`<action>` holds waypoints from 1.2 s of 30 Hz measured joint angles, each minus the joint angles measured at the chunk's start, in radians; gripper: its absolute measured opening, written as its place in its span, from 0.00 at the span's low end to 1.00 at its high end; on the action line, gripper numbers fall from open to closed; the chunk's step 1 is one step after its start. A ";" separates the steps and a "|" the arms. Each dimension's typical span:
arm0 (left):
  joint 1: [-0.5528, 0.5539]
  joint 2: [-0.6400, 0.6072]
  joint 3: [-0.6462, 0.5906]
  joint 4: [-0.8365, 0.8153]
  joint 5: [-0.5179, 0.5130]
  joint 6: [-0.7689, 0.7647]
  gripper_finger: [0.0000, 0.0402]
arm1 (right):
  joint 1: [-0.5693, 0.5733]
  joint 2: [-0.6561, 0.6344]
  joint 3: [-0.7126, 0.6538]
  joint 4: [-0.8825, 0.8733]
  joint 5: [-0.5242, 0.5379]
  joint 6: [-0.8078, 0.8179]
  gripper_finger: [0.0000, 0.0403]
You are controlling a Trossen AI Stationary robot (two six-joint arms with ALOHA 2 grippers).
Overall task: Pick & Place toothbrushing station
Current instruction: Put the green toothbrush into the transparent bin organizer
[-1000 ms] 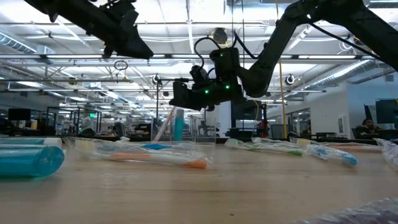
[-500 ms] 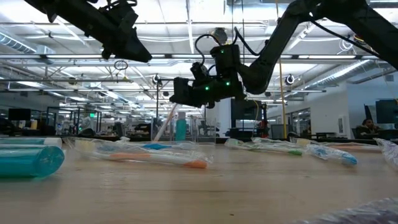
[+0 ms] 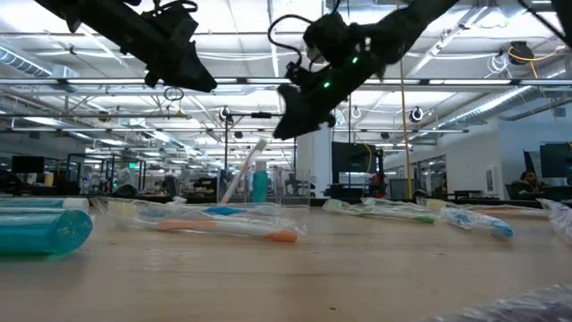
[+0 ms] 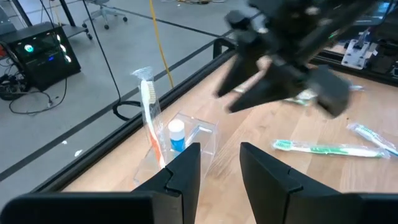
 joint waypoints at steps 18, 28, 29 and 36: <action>0.000 0.000 0.000 0.000 0.000 -0.018 0.30 | 0.112 -0.257 -0.260 -0.354 -0.017 0.167 0.30; 0.000 0.000 0.000 0.007 0.000 -0.019 0.30 | 0.196 -0.162 -0.425 0.071 -0.157 0.231 0.30; 0.000 0.000 0.000 0.011 0.000 -0.019 0.30 | 0.196 -0.154 -0.427 0.065 -0.134 0.231 0.30; 0.000 0.000 0.000 0.036 0.000 -0.017 0.30 | 0.190 -0.123 -0.426 0.045 -0.068 0.217 0.30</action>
